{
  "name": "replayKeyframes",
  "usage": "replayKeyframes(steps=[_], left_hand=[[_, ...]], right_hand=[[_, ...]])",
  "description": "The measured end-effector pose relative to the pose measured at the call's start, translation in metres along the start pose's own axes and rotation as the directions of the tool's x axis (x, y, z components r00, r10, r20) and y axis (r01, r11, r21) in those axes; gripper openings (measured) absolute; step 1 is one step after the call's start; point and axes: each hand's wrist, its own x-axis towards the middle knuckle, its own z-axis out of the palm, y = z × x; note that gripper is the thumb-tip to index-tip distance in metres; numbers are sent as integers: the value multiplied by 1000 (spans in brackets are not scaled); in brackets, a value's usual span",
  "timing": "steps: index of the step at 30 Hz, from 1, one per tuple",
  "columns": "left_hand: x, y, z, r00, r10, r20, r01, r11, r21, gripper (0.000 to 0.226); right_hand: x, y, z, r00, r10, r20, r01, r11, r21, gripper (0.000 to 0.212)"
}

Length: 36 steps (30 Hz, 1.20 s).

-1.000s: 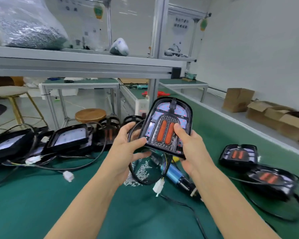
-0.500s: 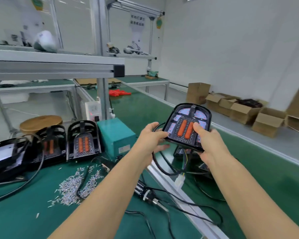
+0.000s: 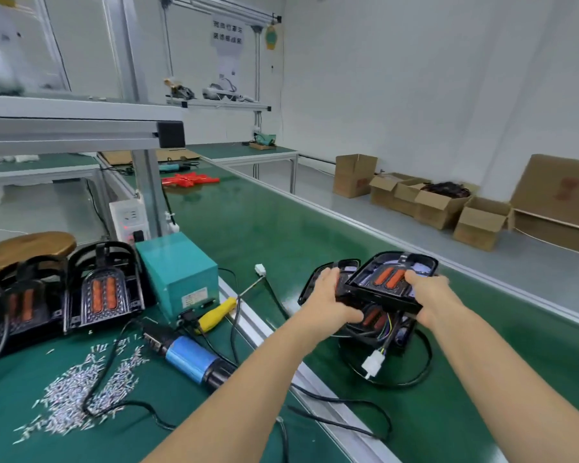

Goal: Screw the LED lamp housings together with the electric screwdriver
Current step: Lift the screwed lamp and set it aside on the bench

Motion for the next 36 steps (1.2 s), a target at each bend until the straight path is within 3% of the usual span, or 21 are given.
replayKeyframes(steps=[2,4,6,8,10,13,16,20,22,26,29,32,36], left_hand=[[-2,-11,4,998,58,29,-64,968,242,90],[-4,-18,8,995,91,51,-104,863,494,87],[-3,-21,10,993,107,53,-116,770,628,85],[0,-22,12,990,133,43,-125,703,700,83],[3,-21,14,985,167,32,-130,621,773,83],[6,-20,14,978,205,28,-125,478,869,84],[8,-19,11,974,225,27,-112,374,921,86],[5,-24,7,983,184,22,-101,433,896,86],[1,-28,3,988,154,26,-96,463,881,84],[-6,-28,-7,992,118,48,-103,527,844,83],[-14,-24,-15,992,116,46,-106,583,805,81],[-26,-23,-26,995,99,19,-77,627,776,78],[-49,-27,-48,992,88,-88,15,614,789,76]], right_hand=[[8,4,-1,1000,12,-2,-12,999,-49,61],[13,4,-3,1000,-28,11,29,989,-145,53],[15,7,-5,994,-112,-5,105,948,-300,45],[17,12,-9,967,-245,-70,172,830,-530,46],[17,16,-11,939,-343,-20,212,624,-752,41],[13,15,-8,955,-267,131,238,421,-875,29],[3,4,-3,958,-198,210,268,341,-901,26],[4,-3,-4,946,-222,236,297,300,-907,36],[2,0,-2,922,-278,268,335,230,-914,35],[-4,3,9,915,-215,341,361,64,-930,30],[-12,-2,17,925,-207,319,323,-18,-946,44],[-30,-1,33,875,-300,381,373,-84,-924,44],[-64,9,66,790,-313,527,533,-72,-843,41]])
